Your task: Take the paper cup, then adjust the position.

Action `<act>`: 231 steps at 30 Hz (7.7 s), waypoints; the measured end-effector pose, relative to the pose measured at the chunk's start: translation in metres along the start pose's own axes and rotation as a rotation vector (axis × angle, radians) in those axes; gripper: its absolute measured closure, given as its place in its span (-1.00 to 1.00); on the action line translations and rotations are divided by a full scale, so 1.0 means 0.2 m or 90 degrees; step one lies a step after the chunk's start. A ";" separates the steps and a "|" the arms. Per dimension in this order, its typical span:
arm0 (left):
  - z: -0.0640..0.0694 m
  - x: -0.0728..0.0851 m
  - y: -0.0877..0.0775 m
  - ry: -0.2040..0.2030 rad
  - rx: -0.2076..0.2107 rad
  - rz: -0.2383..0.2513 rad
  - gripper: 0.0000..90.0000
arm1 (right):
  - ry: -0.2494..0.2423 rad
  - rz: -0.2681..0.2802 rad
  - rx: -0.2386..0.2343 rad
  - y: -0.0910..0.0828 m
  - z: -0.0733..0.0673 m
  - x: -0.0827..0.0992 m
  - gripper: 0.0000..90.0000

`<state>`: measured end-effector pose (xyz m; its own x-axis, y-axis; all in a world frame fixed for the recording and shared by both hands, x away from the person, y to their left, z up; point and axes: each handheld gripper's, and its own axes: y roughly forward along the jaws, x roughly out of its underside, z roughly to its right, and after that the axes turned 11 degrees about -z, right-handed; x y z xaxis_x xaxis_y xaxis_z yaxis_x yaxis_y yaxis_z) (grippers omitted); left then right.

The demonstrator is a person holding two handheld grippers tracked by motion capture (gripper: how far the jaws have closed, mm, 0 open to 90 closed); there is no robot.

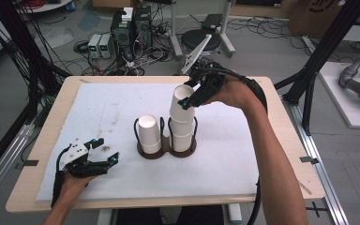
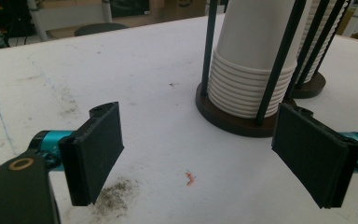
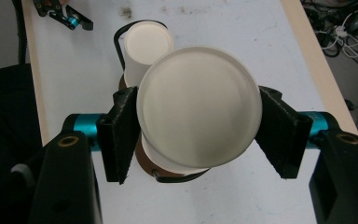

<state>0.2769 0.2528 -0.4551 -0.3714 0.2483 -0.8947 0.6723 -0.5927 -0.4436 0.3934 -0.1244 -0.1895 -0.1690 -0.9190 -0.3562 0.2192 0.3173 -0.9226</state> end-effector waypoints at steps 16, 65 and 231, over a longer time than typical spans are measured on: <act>0.00 0.00 0.00 0.001 0.000 -0.003 -0.64 | -0.008 0.057 0.013 -0.15 -0.03 0.01 -0.20; 0.00 0.00 0.00 0.005 -0.003 -0.002 -0.64 | -0.032 0.250 -0.050 0.05 -0.42 0.44 -0.20; 0.50 -0.46 0.24 0.150 0.503 -0.033 -0.70 | -0.022 0.485 -0.235 0.57 -0.56 0.51 -0.20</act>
<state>0.2801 0.1254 -0.3891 -0.1861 0.3923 -0.9008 -0.0229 -0.9183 -0.3952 0.2942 -0.1547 -0.3480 -0.0719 -0.4284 -0.9007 -0.0671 0.9031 -0.4241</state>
